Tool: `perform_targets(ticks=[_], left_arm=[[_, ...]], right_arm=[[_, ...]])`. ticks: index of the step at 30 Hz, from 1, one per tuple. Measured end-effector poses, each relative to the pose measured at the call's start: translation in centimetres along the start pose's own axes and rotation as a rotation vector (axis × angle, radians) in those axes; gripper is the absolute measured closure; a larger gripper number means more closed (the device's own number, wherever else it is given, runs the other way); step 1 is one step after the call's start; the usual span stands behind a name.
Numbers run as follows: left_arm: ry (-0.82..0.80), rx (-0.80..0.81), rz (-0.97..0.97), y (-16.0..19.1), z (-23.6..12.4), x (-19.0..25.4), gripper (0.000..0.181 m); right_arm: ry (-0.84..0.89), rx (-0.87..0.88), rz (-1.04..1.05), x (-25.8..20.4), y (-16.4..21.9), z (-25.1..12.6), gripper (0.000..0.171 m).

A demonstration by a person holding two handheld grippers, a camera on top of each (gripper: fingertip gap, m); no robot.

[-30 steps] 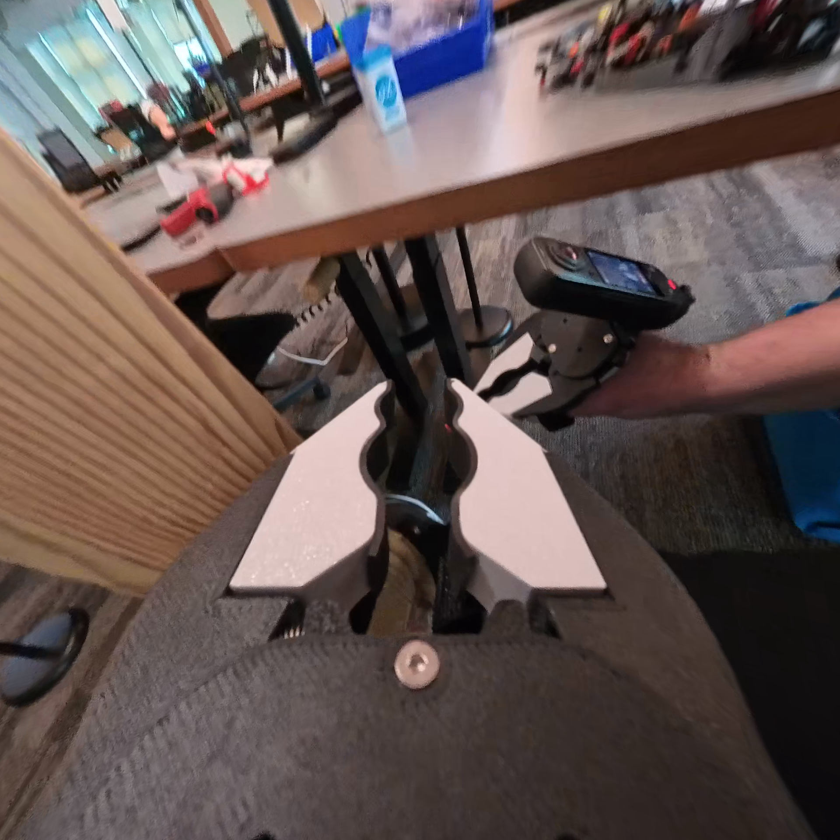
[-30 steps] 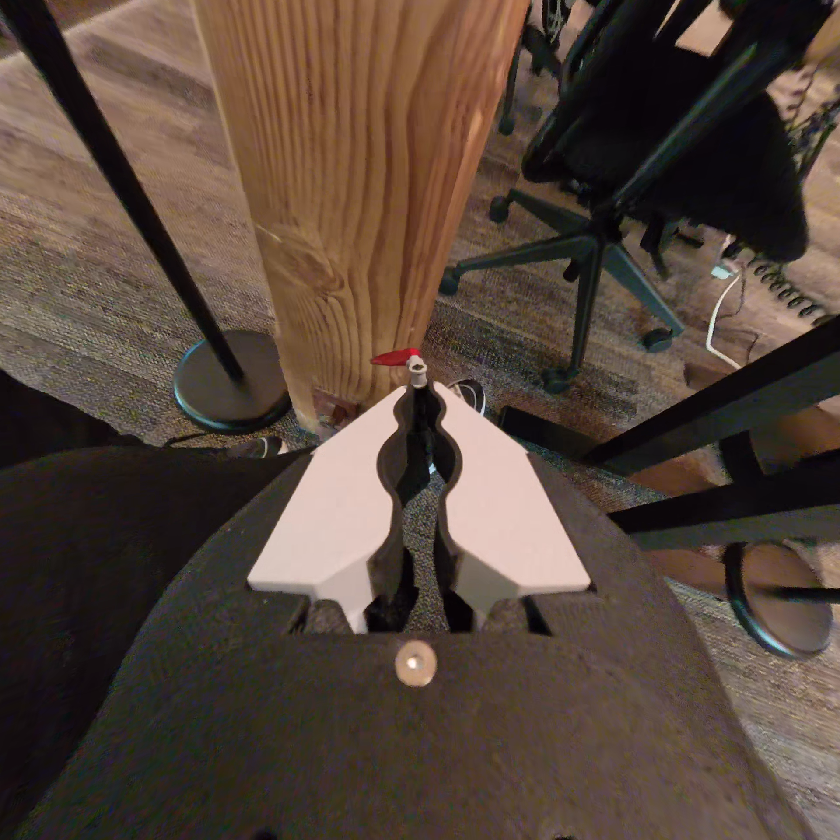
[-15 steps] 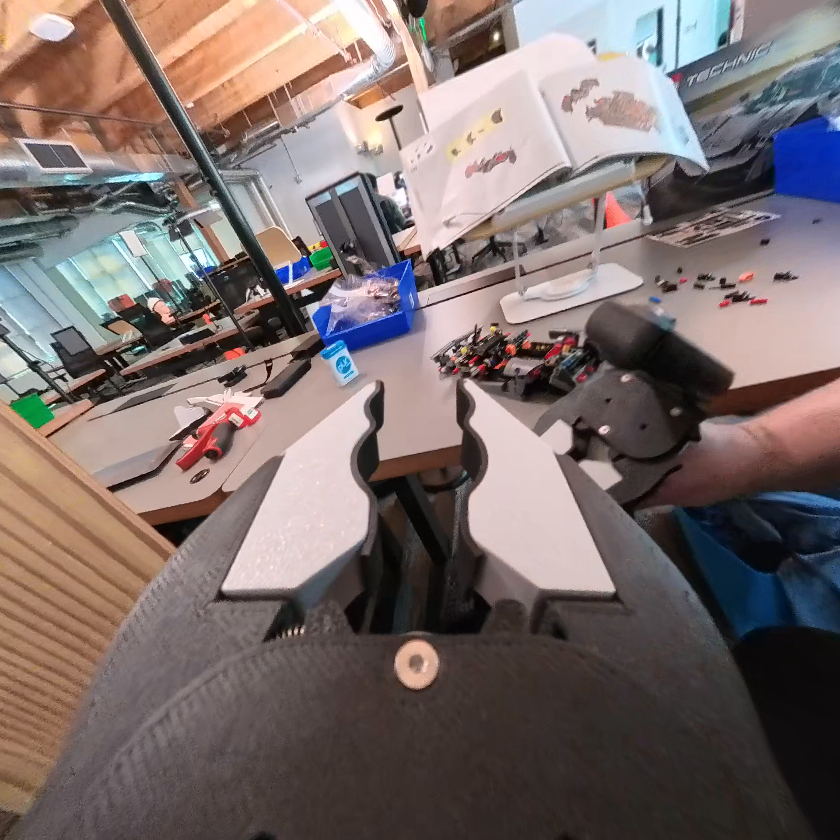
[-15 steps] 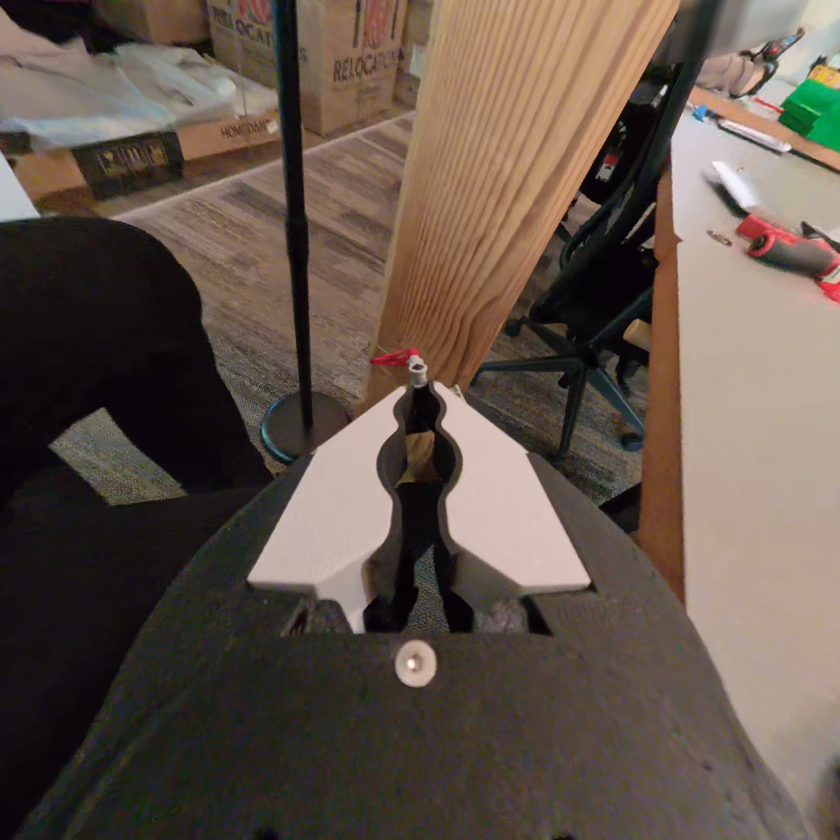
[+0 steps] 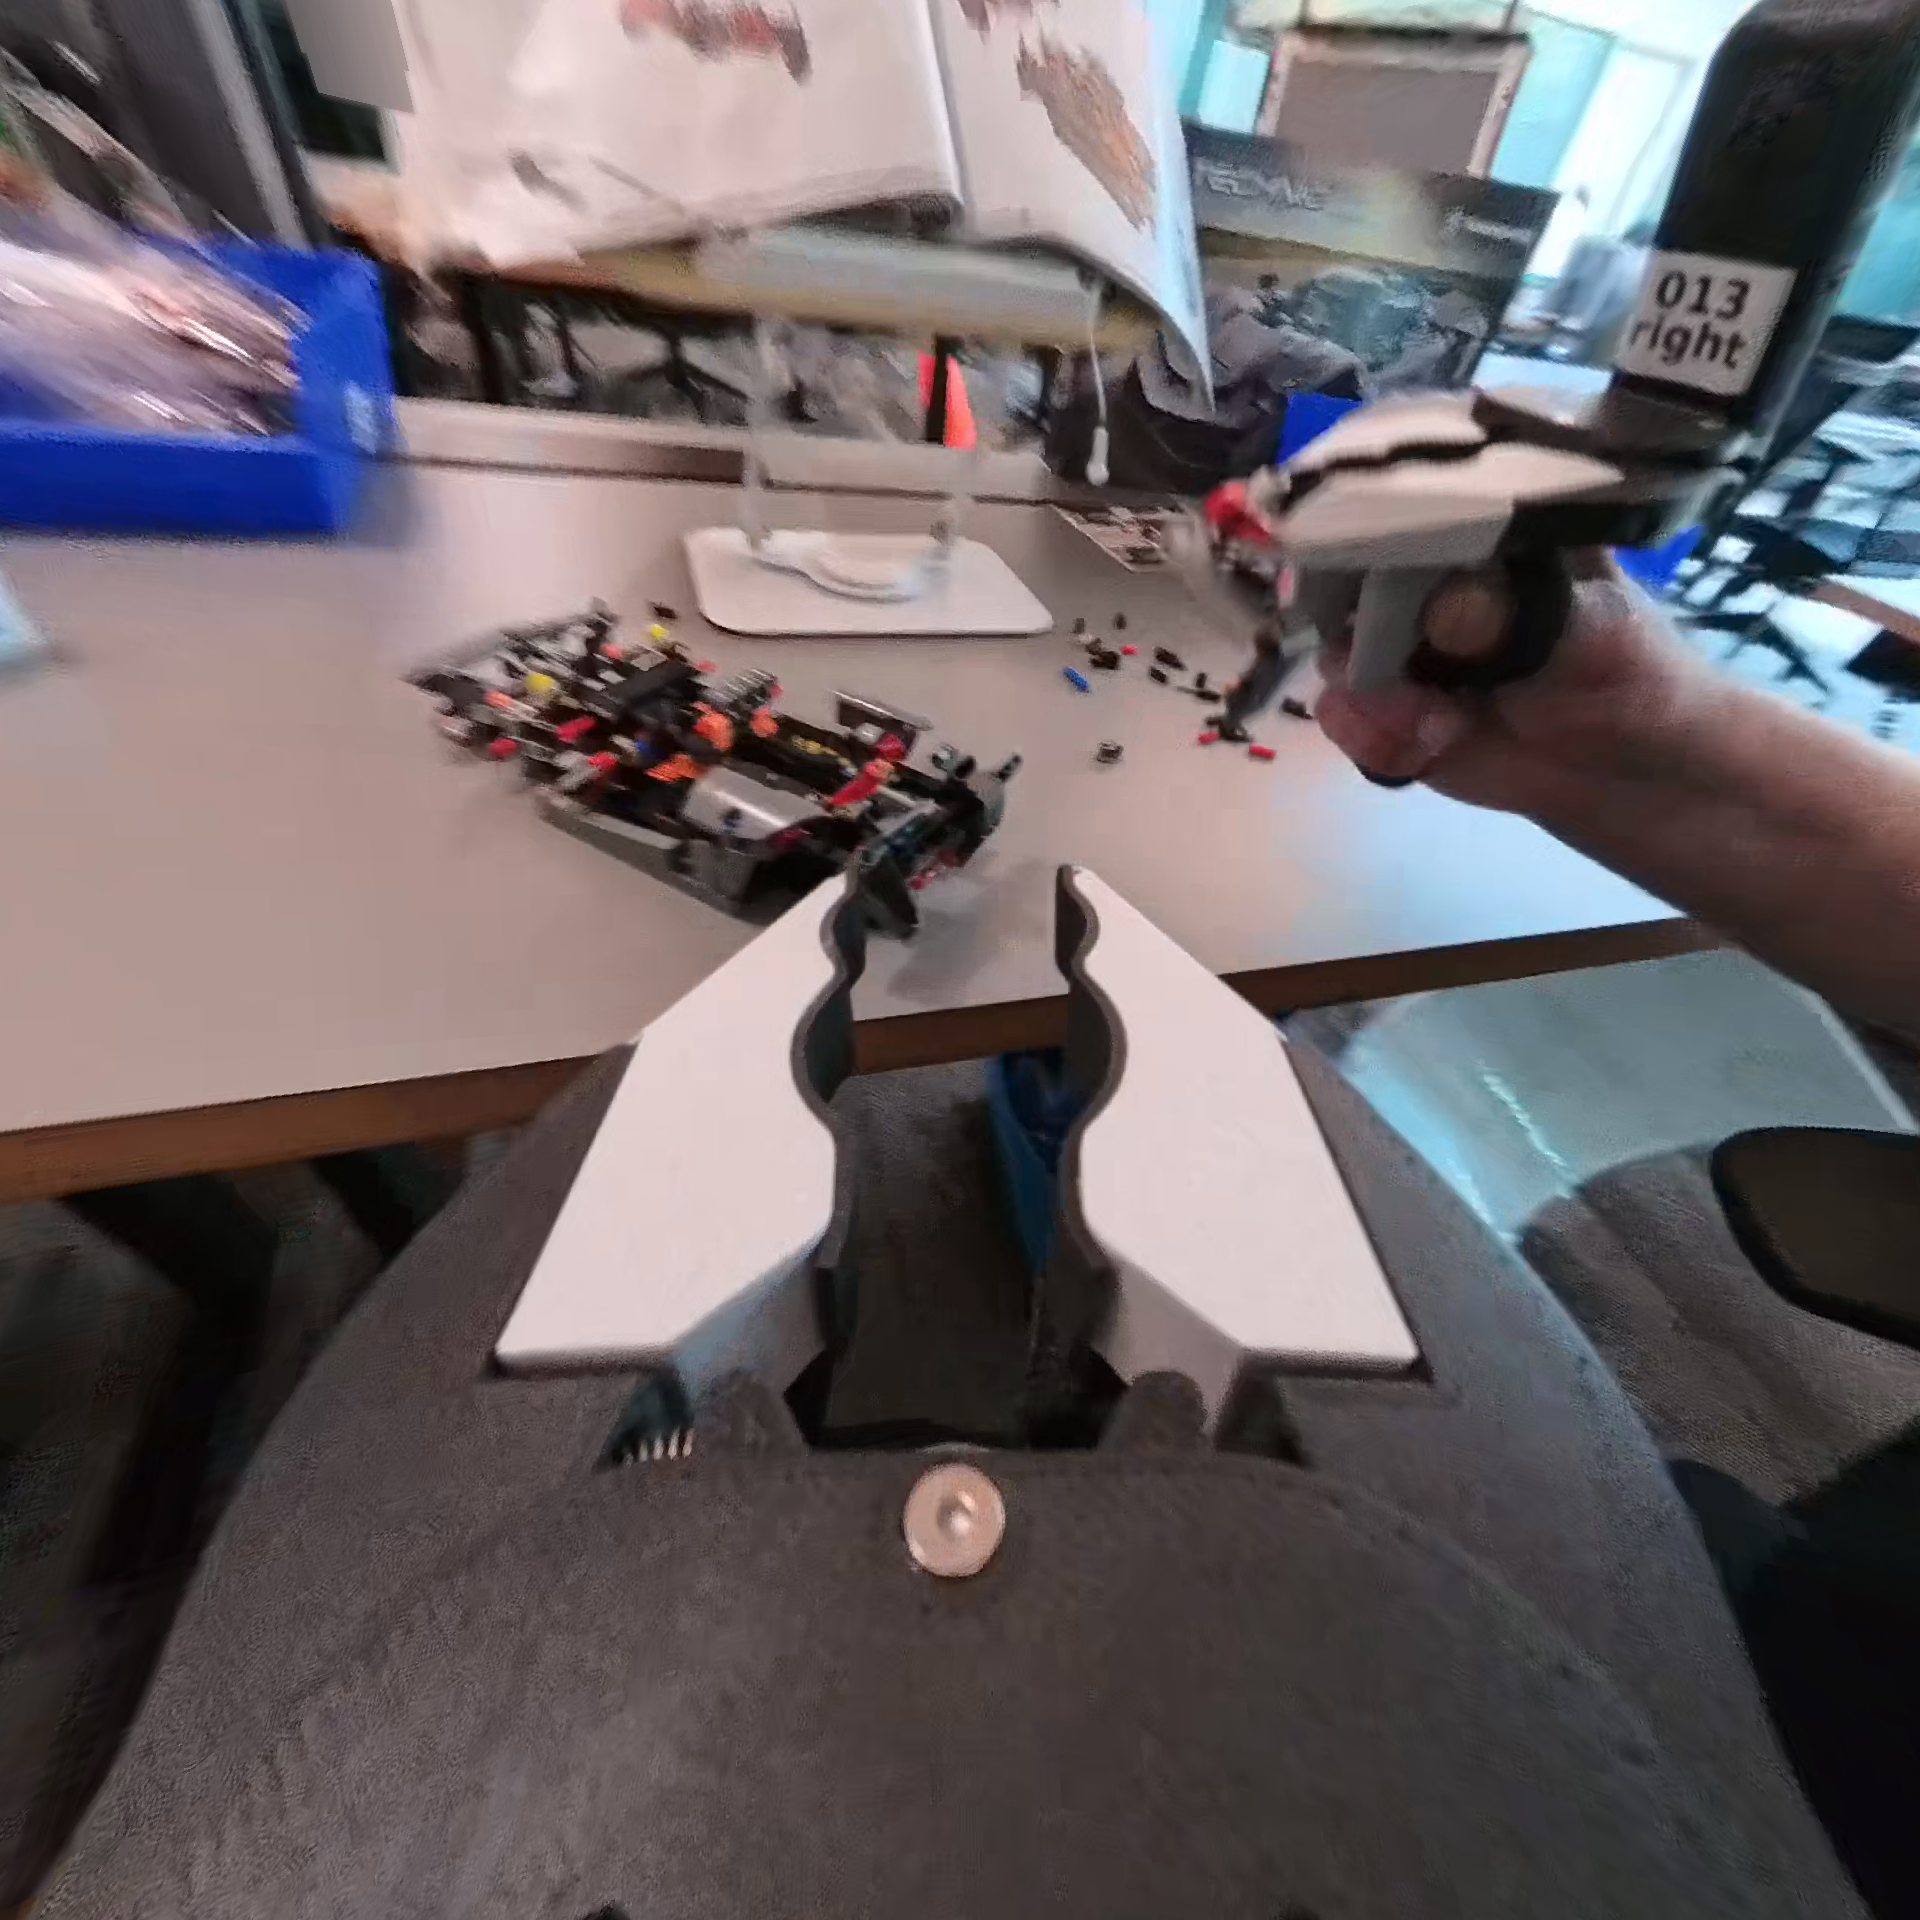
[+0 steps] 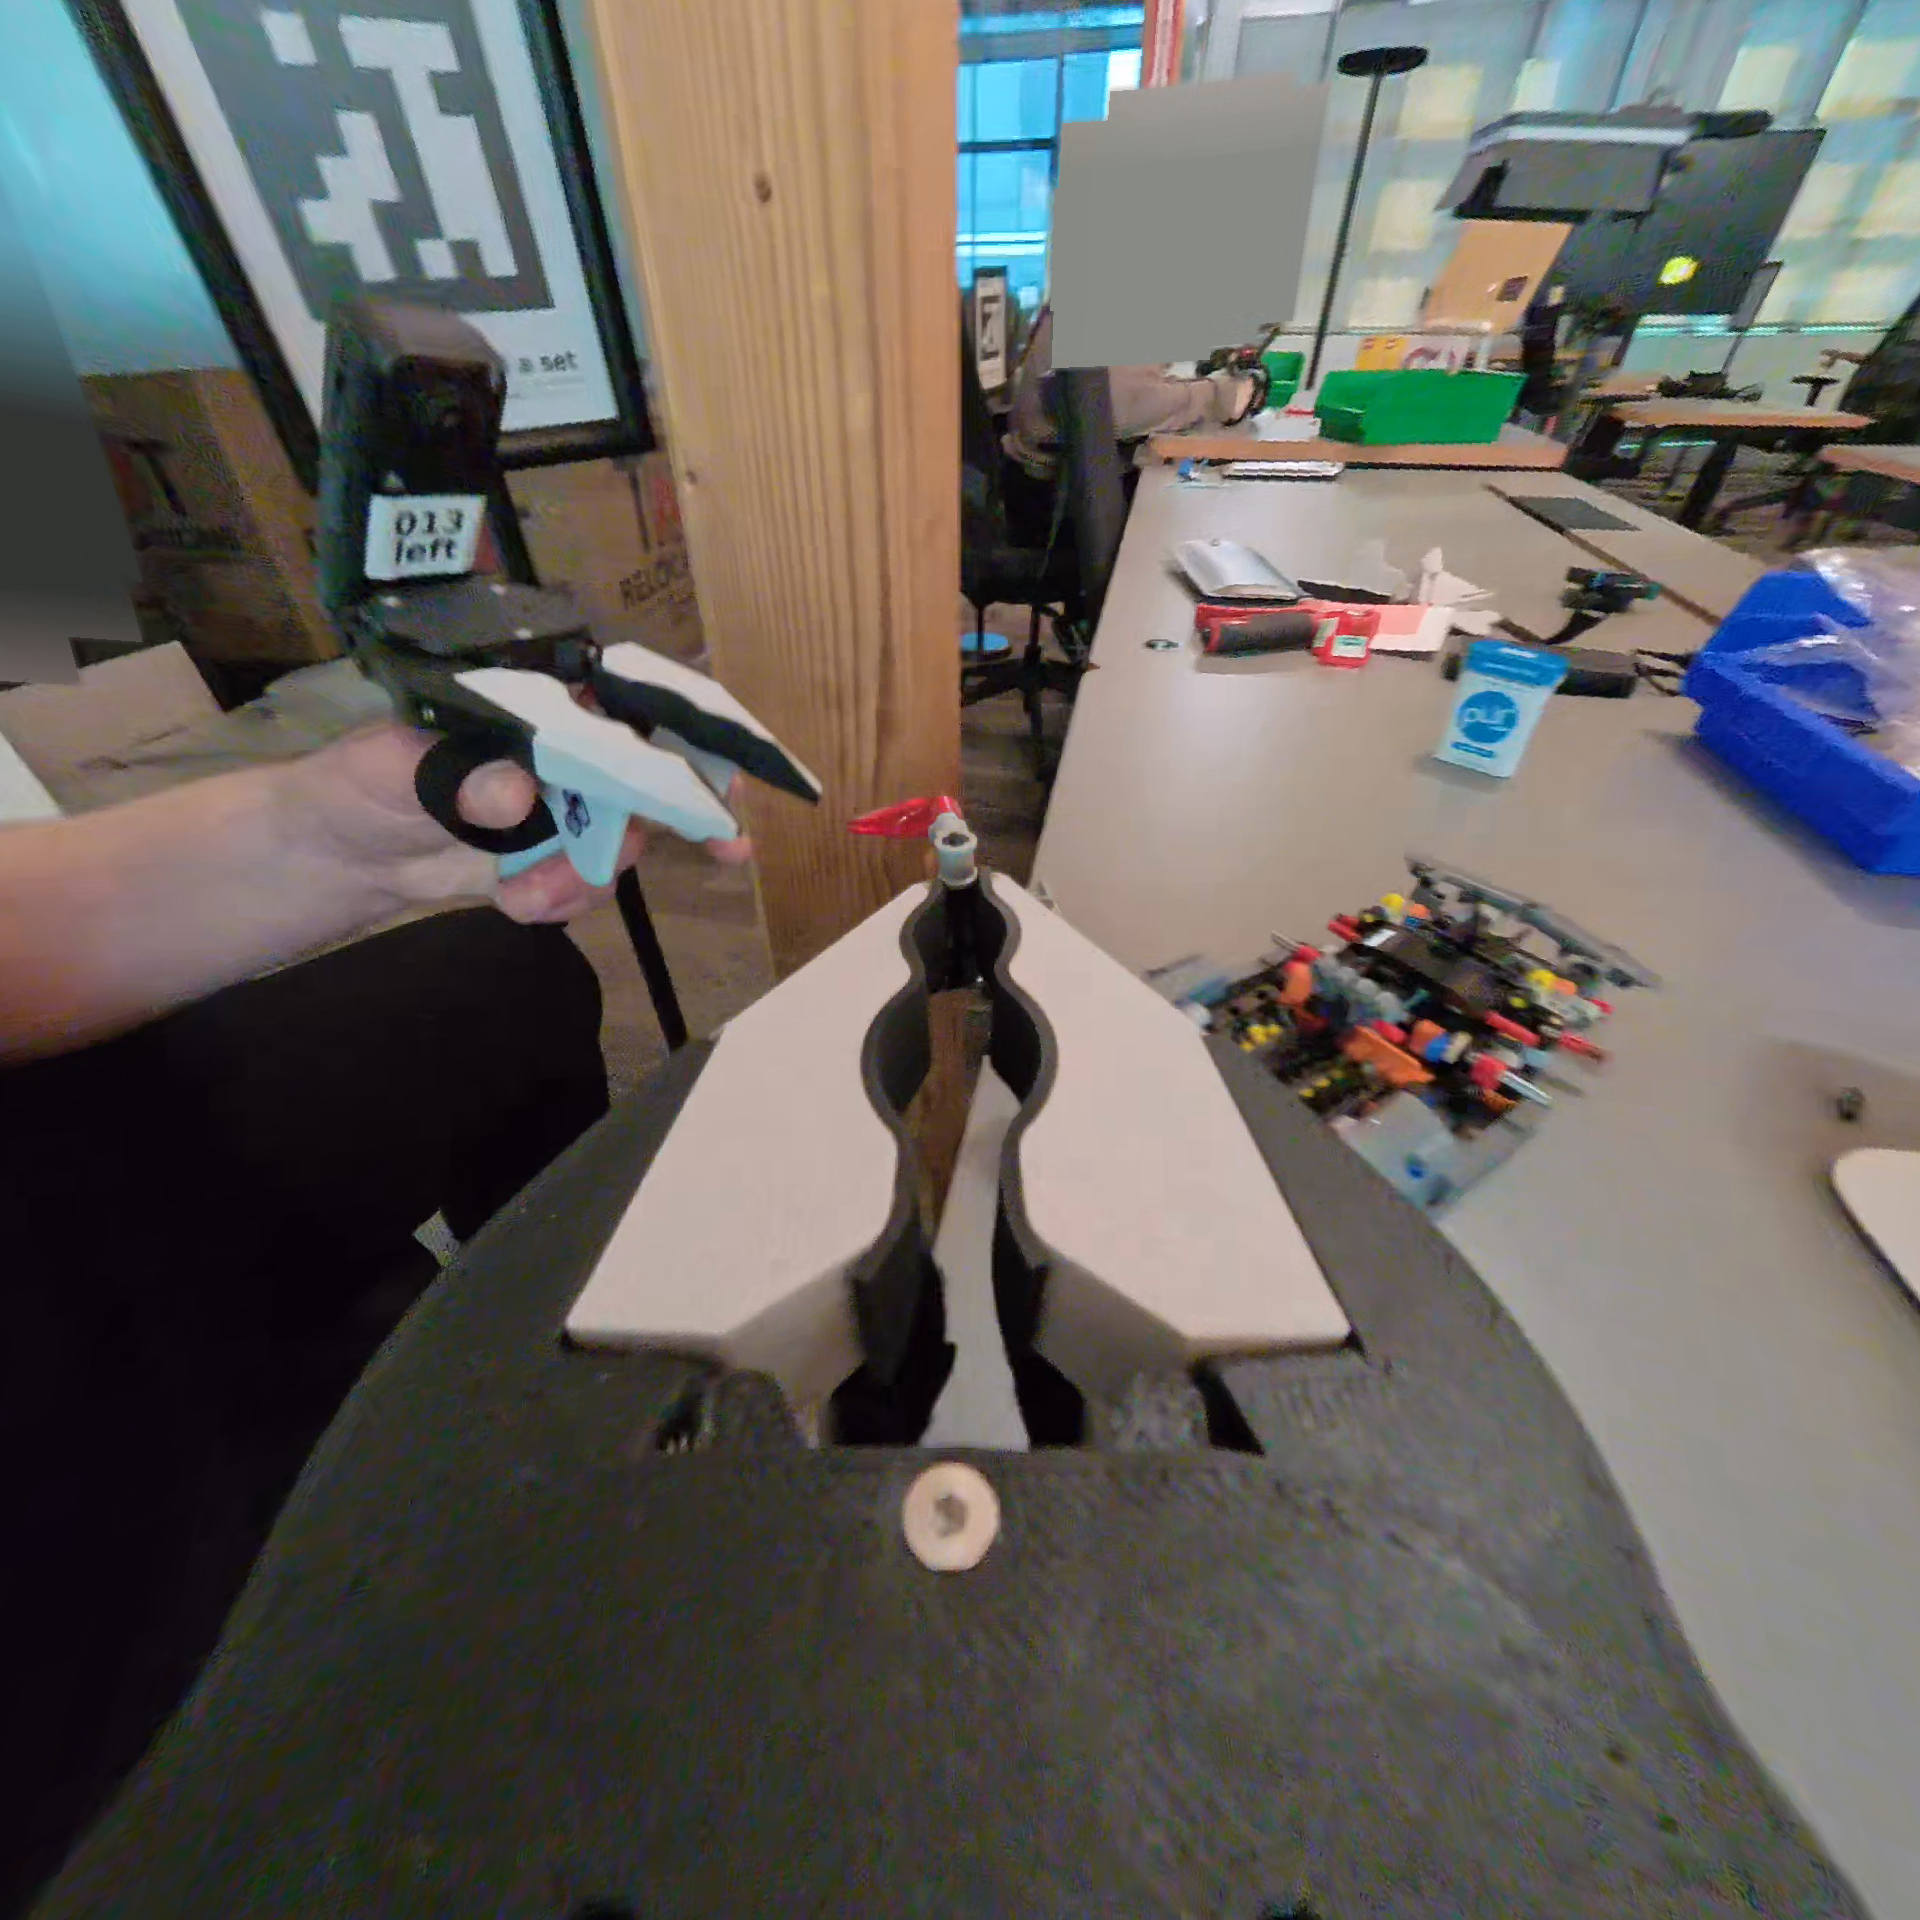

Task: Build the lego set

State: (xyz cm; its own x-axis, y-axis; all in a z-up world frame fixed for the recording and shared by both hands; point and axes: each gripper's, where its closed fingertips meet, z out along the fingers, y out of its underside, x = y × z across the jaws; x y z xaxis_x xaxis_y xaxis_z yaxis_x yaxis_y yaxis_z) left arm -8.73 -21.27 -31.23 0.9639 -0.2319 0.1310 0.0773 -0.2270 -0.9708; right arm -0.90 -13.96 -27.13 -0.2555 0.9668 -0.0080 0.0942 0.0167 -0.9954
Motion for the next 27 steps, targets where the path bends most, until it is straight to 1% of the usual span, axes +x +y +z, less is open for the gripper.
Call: perform_targets(ticks=[2,4,7,9,11,12,14,15,20,25,27], left_arm=[[0.051,-0.064,-0.011,1.3,3.0,-0.6,0.143],[0.062,-0.109,-0.015,2.1,5.0,-2.0,0.143],[0.127,-0.105,-0.093,2.3,6.8,-3.2,0.146],[0.198,-0.148,-0.175,3.5,7.8,-3.4,0.146],[0.235,-0.206,-0.221,4.7,8.5,-3.6,0.143],[0.243,-0.223,-0.239,5.1,8.7,-3.6,0.142],[0.264,-0.258,-0.274,5.6,8.9,-3.5,0.14],[0.282,-0.265,-0.292,5.6,8.9,-3.3,0.139],[0.281,-0.271,-0.314,5.0,10.2,-2.9,0.139],[0.261,-0.286,-0.301,5.2,11.4,-2.3,0.147],[0.261,-0.299,-0.293,5.3,11.8,-1.9,0.156]], right_arm=[[0.011,0.028,0.05,3.0,-0.2,-1.3,0.17],[-0.034,0.045,0.058,4.9,0.0,-1.9,0.17],[-0.11,0.029,0.092,6.1,1.6,-1.6,0.17],[-0.138,0.04,0.153,6.5,3.3,-1.3,0.17],[-0.159,0.067,0.21,6.5,4.8,-1.3,0.17],[-0.169,0.08,0.226,6.5,4.9,-1.4,0.17],[-0.171,0.104,0.181,6.2,4.3,-2.1,0.17],[-0.174,0.098,0.188,6.1,4.8,-2.2,0.17],[-0.208,0.181,0.255,6.5,3.9,-3.2,0.17],[-0.202,0.186,0.264,6.7,3.8,-3.2,0.17],[-0.202,0.195,0.28,7.0,3.7,-3.3,0.17]])
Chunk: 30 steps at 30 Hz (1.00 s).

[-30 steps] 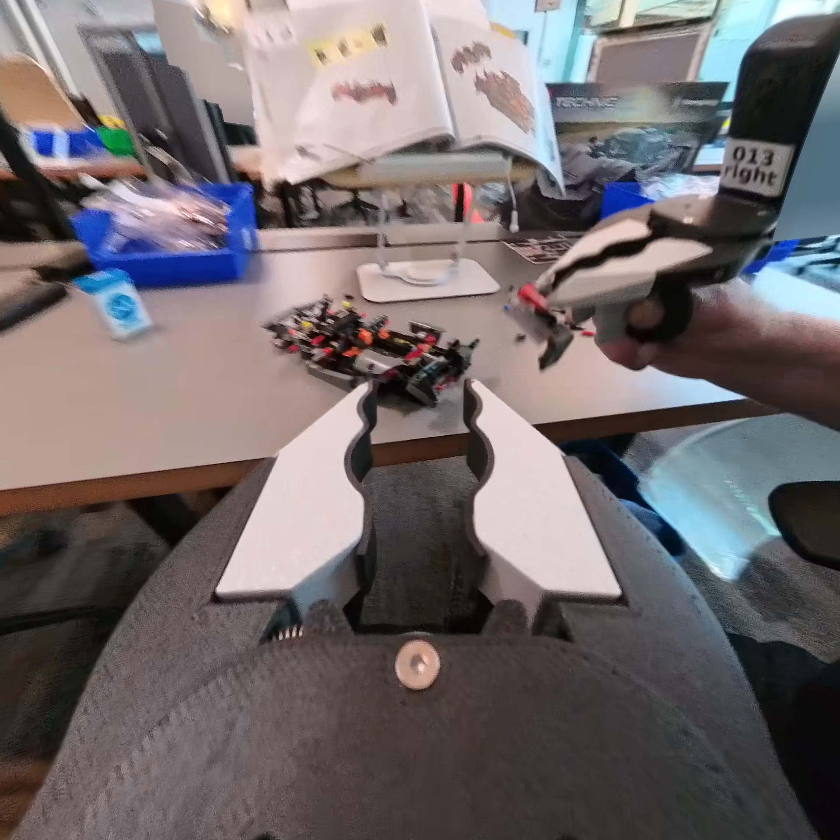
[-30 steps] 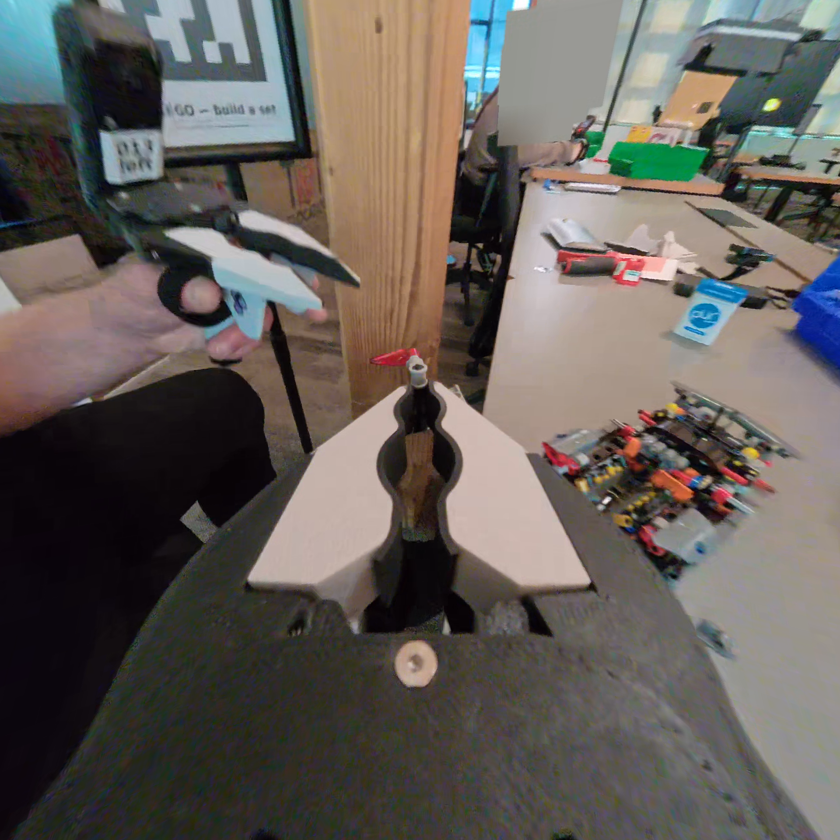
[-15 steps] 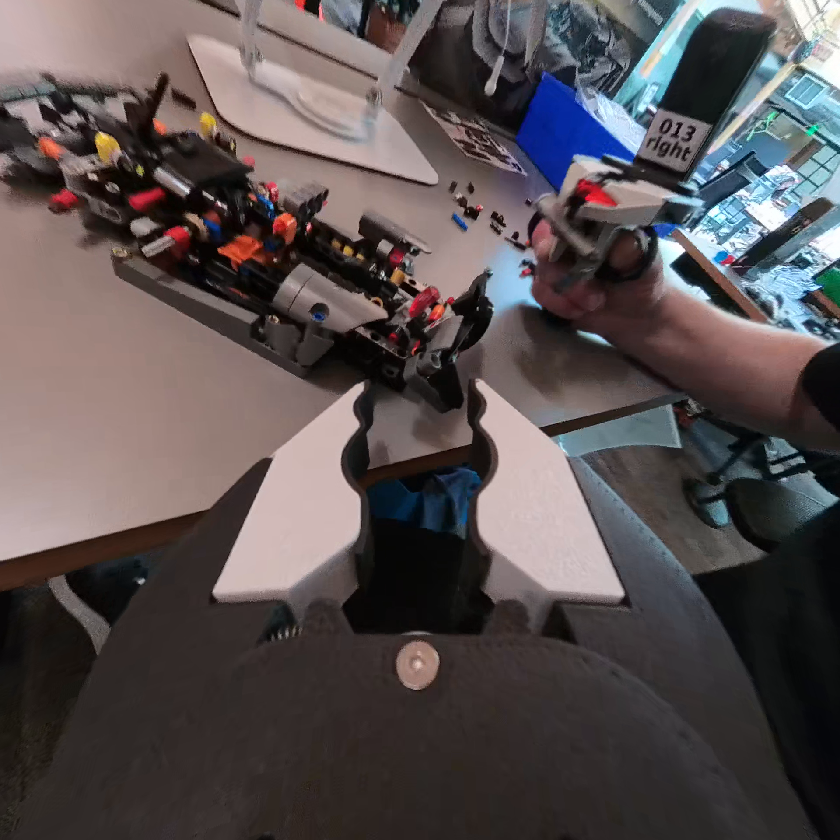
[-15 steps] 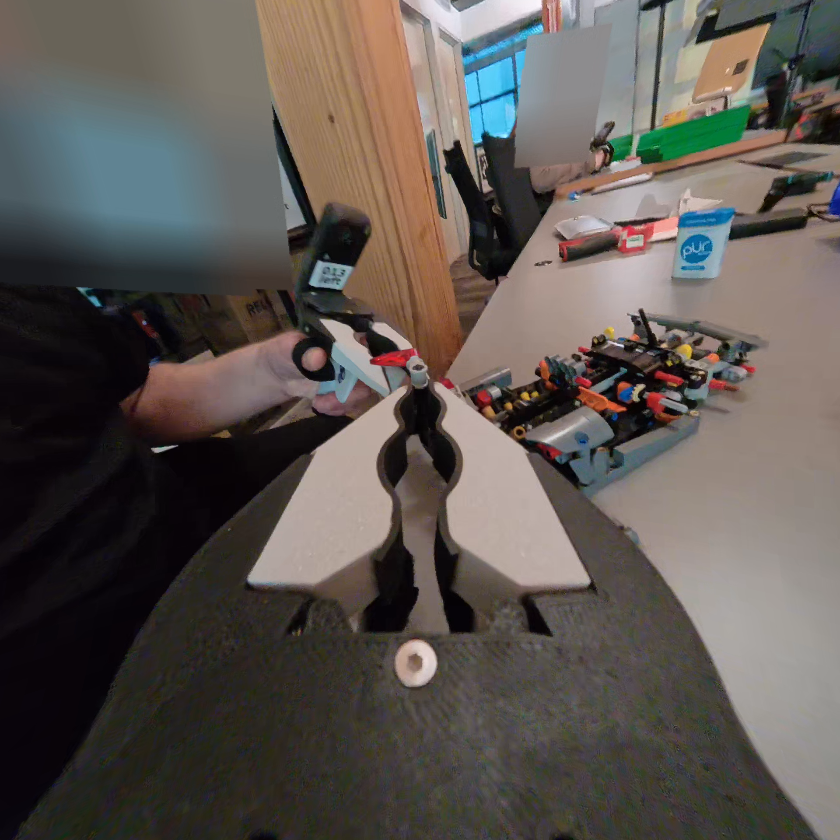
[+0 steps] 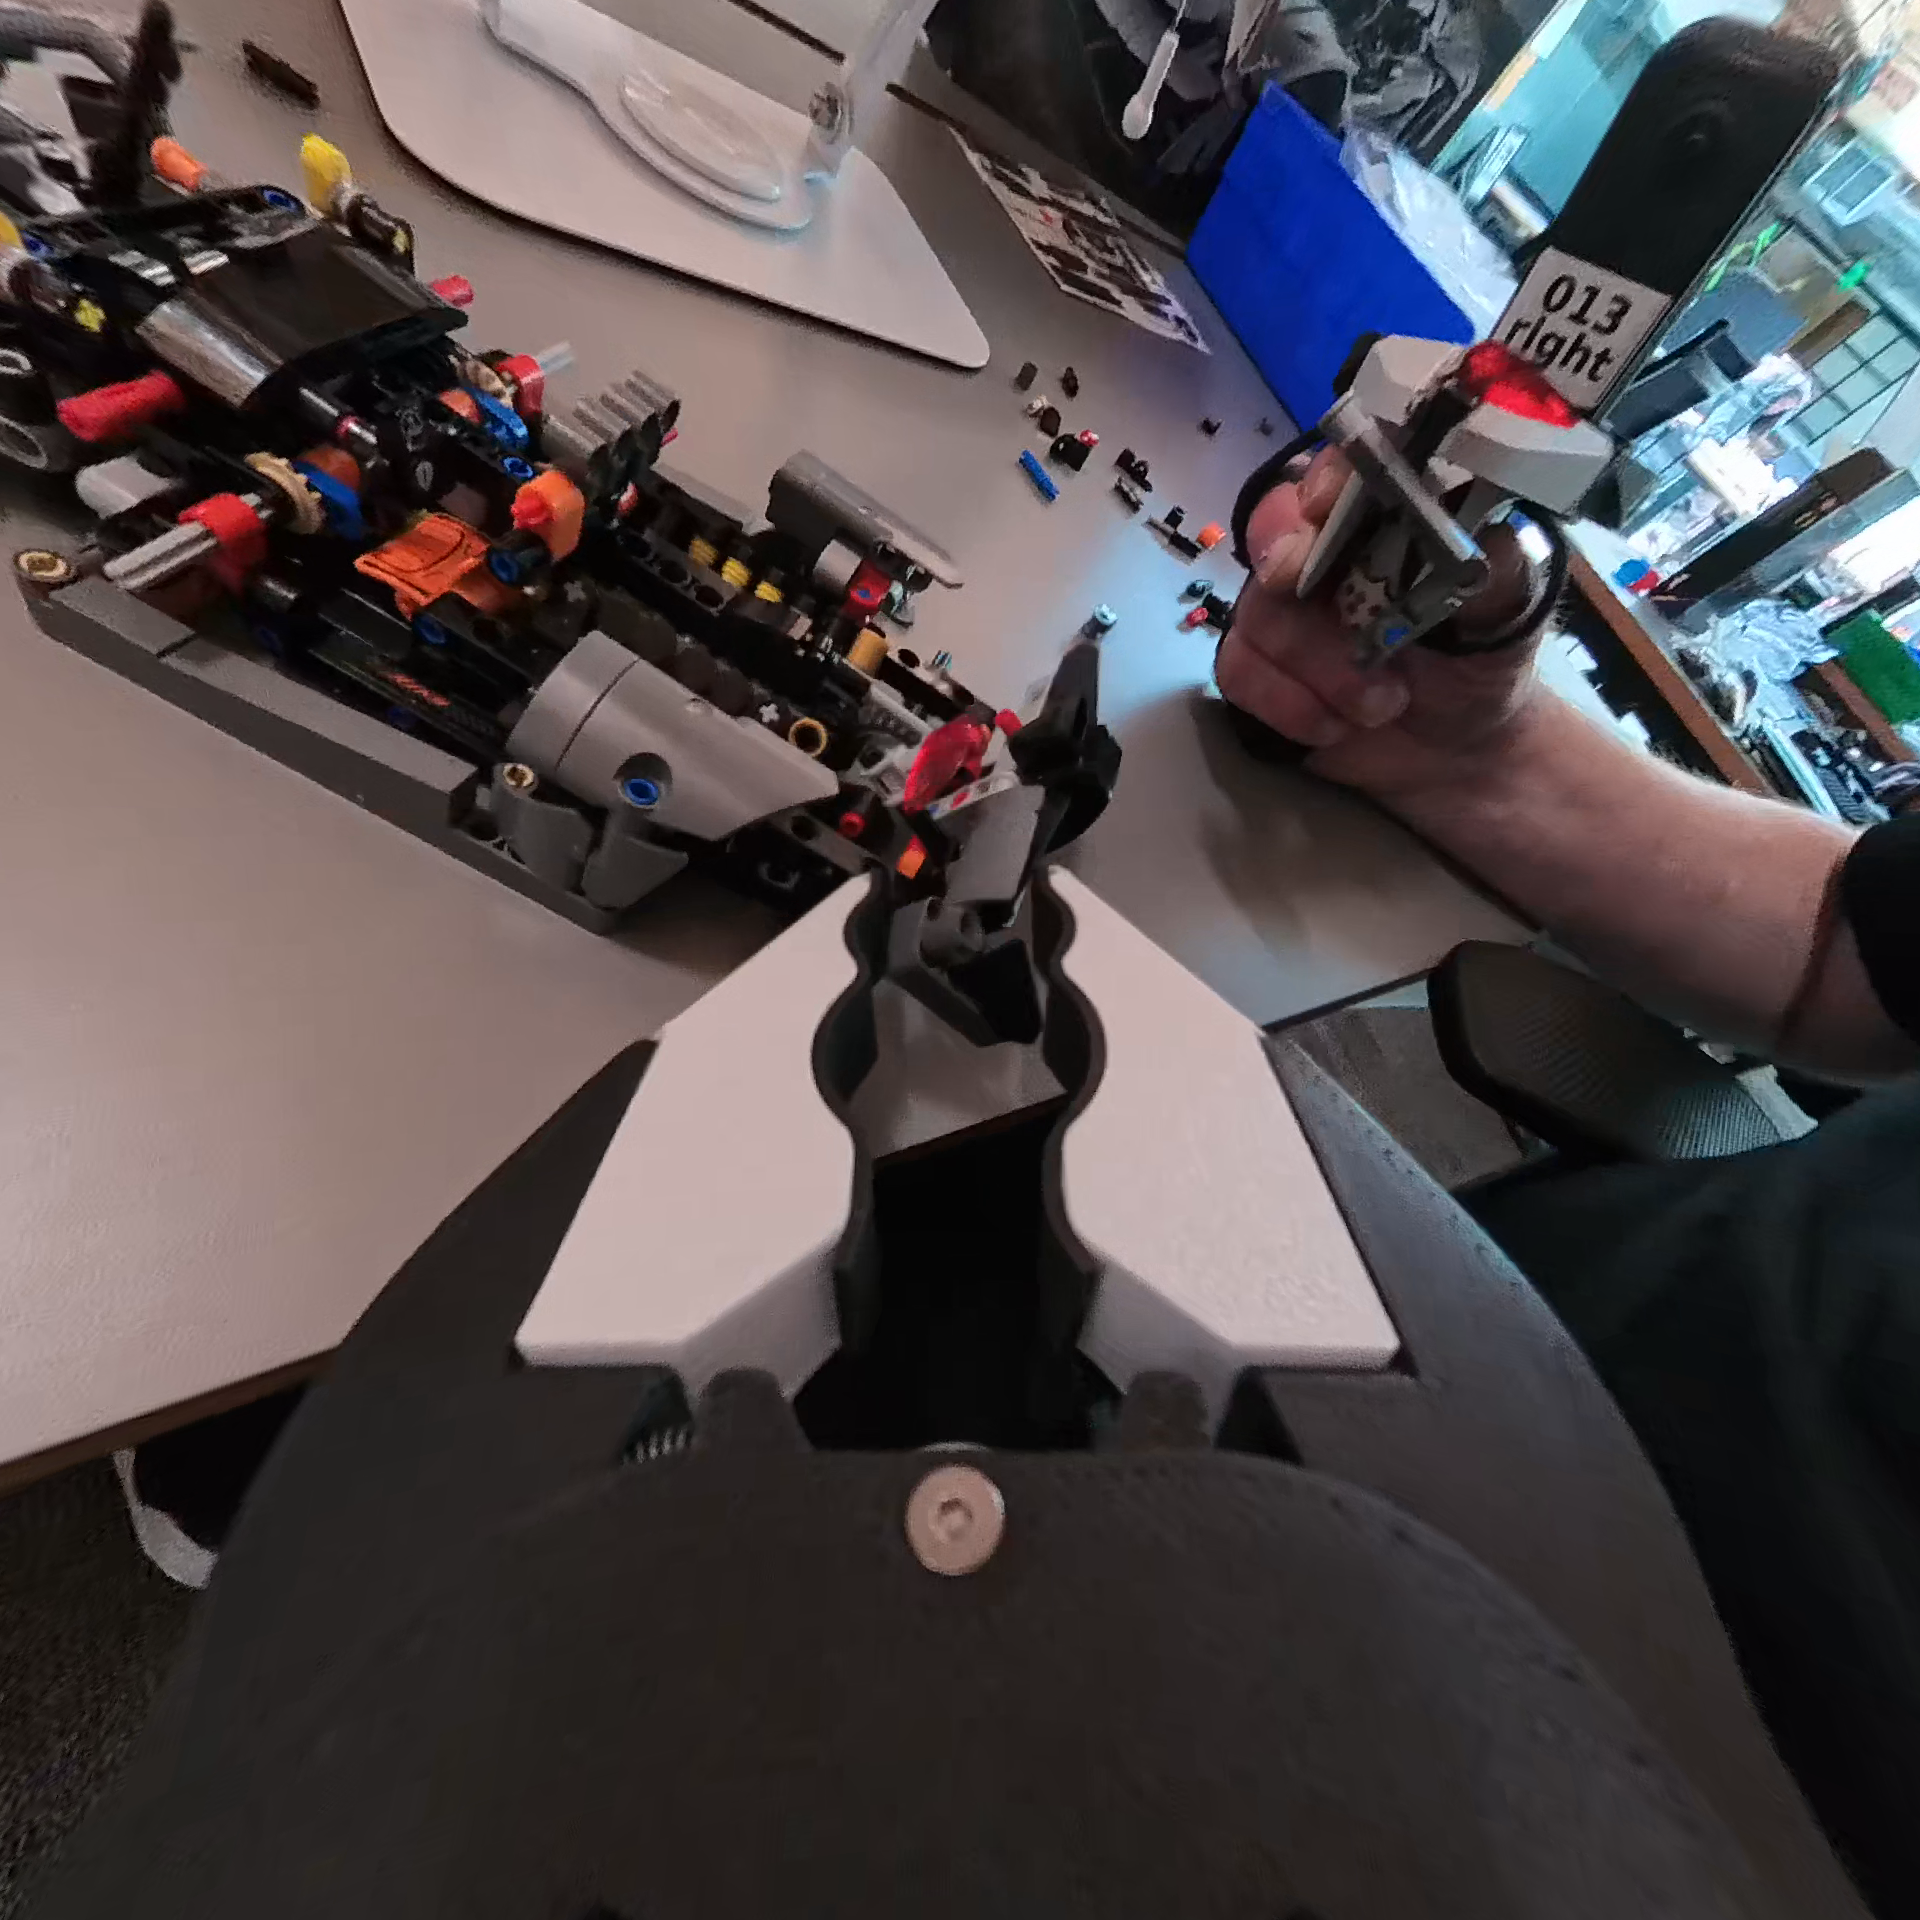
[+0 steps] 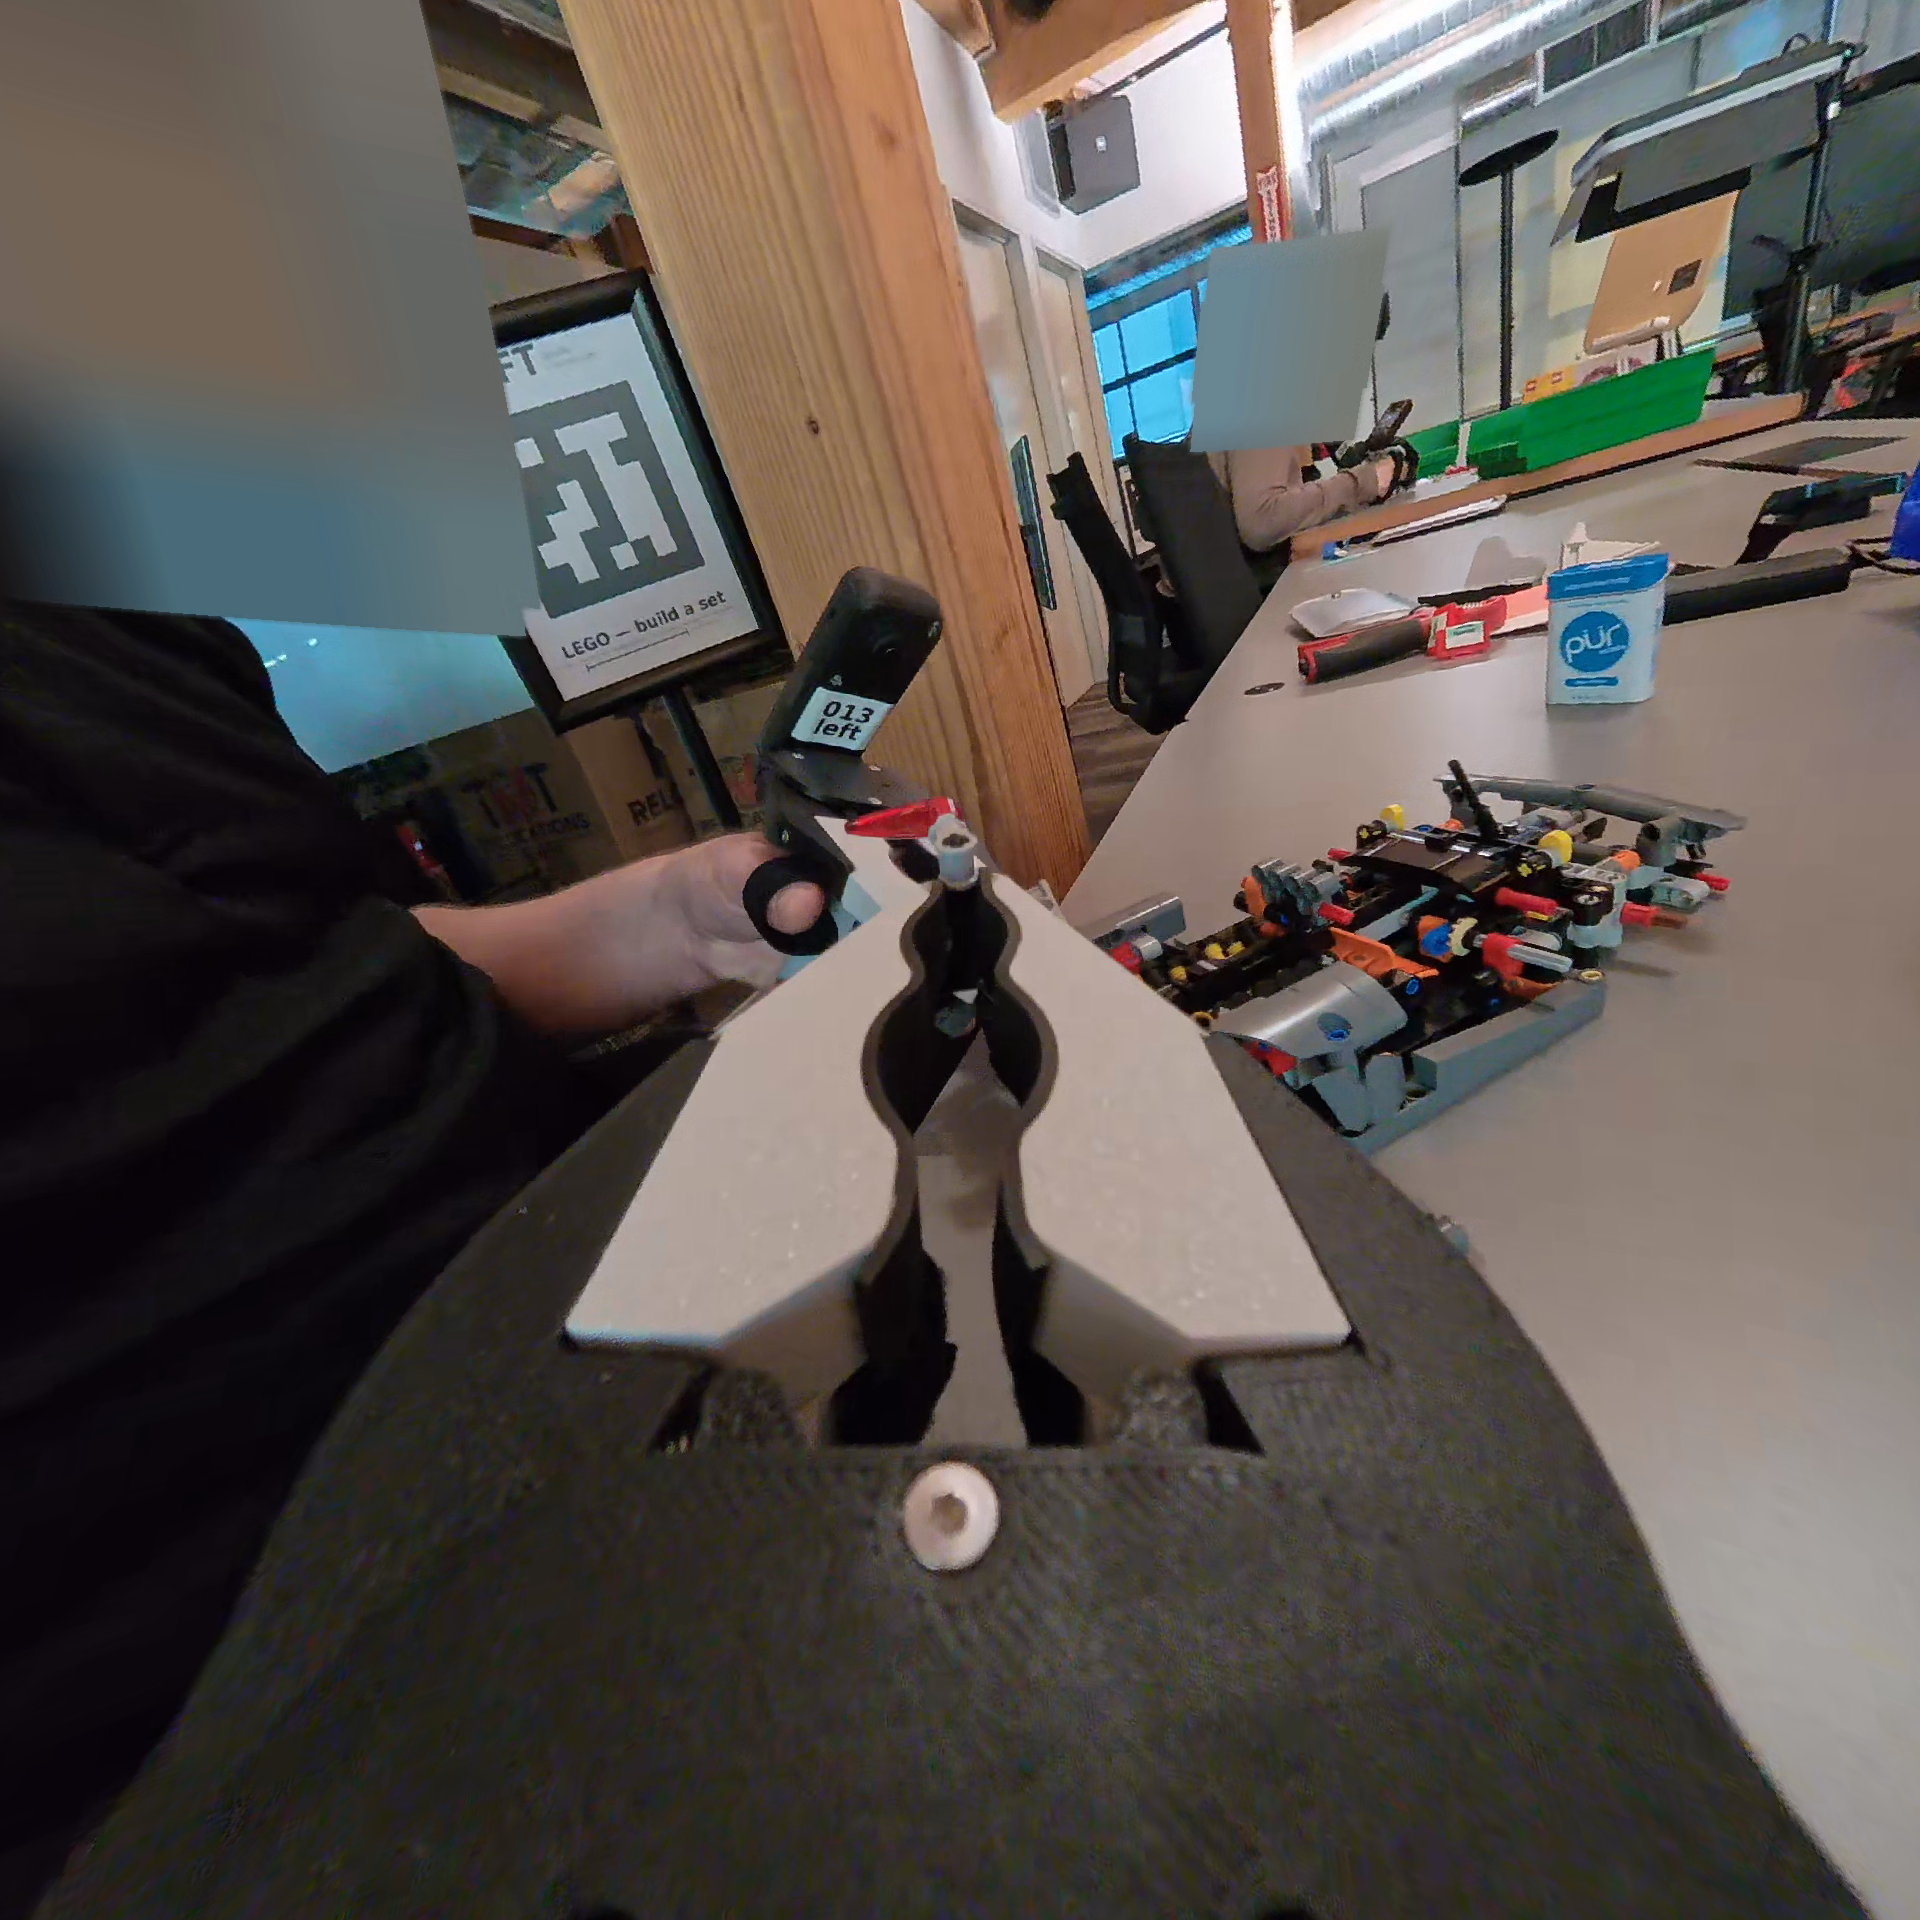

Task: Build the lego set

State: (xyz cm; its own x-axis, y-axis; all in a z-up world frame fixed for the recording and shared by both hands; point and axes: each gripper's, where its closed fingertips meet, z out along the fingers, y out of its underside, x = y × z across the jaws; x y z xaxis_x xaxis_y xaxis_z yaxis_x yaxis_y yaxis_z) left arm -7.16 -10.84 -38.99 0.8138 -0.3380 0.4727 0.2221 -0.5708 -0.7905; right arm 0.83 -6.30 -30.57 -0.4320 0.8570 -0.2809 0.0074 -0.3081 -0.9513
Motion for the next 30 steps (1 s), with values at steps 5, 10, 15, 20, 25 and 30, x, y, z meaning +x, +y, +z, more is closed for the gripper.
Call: perform_targets(ticks=[5,10,15,20,25,30], left_arm=[[0.027,0.012,0.045,0.3,0.4,0.6,0.158],[-0.086,-0.019,0.337,0.9,0.5,0.7,0.158],[-0.253,-0.059,0.684,1.4,0.4,0.2,0.158],[-0.377,-0.075,0.956,1.1,0.2,-1.5,0.159],[-0.429,-0.096,1.089,0.5,-0.8,-4.2,0.159],[-0.479,-0.129,1.197,-0.2,-1.9,-6.4,0.159]], right_arm=[[0.007,0.004,0.015,0.3,-0.1,-0.1,0.17],[0.013,-0.001,0.017,0.4,-0.1,-0.1,0.17],[0.018,-0.013,0.003,0.4,0.0,-0.2,0.17],[0.037,-0.022,-0.004,0.6,0.1,-0.3,0.17],[0.046,-0.028,-0.006,0.7,0.1,-0.3,0.17],[0.068,-0.041,-0.014,1.0,0.3,-0.2,0.17]])
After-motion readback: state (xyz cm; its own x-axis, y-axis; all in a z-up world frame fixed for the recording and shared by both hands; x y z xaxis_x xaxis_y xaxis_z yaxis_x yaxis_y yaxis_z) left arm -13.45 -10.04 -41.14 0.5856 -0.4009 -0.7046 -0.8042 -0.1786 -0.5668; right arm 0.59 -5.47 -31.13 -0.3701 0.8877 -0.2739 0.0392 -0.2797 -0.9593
